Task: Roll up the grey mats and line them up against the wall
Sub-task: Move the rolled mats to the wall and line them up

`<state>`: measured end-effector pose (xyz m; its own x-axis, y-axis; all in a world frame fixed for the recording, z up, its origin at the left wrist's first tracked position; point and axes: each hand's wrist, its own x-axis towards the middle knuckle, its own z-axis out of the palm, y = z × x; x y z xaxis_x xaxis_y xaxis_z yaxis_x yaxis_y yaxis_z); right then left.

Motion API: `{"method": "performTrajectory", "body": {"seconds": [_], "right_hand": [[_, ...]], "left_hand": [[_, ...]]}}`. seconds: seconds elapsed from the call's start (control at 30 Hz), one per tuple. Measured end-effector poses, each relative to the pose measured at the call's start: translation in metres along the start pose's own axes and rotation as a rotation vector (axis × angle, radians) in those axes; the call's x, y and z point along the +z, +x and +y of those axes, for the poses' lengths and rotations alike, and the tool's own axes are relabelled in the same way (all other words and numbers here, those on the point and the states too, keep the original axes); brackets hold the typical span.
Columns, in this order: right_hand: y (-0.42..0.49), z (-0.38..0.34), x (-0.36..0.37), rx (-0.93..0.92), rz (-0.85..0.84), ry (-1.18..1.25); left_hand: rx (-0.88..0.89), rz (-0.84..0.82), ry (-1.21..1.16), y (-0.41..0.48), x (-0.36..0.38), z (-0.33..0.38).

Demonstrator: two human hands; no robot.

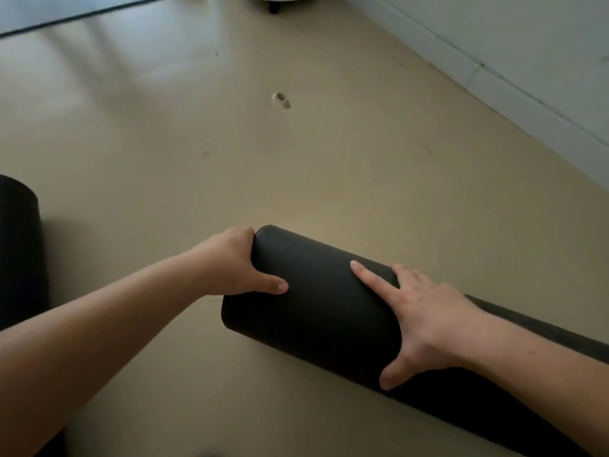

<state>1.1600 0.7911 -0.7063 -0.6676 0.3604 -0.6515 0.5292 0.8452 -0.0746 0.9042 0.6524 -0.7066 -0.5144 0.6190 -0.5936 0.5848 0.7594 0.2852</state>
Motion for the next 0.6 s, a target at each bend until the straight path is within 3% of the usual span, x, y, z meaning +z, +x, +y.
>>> {"method": "performTrajectory", "body": {"seconds": [0.13,0.4,0.5,0.6], "right_hand": [[-0.006,-0.014,0.015,0.021,0.075,-0.050],[0.001,0.015,0.017,0.206,0.379,-0.022],[0.015,0.034,0.012,0.251,0.413,-0.083],[0.018,0.047,0.005,0.185,0.372,-0.104]], "left_hand": [[0.074,0.015,-0.043,-0.002,0.001,-0.004],[0.365,0.260,-0.086,0.033,-0.011,0.044],[0.364,0.291,-0.096,0.049,0.005,0.054],[0.327,0.360,-0.118,0.051,0.035,0.044]]}}
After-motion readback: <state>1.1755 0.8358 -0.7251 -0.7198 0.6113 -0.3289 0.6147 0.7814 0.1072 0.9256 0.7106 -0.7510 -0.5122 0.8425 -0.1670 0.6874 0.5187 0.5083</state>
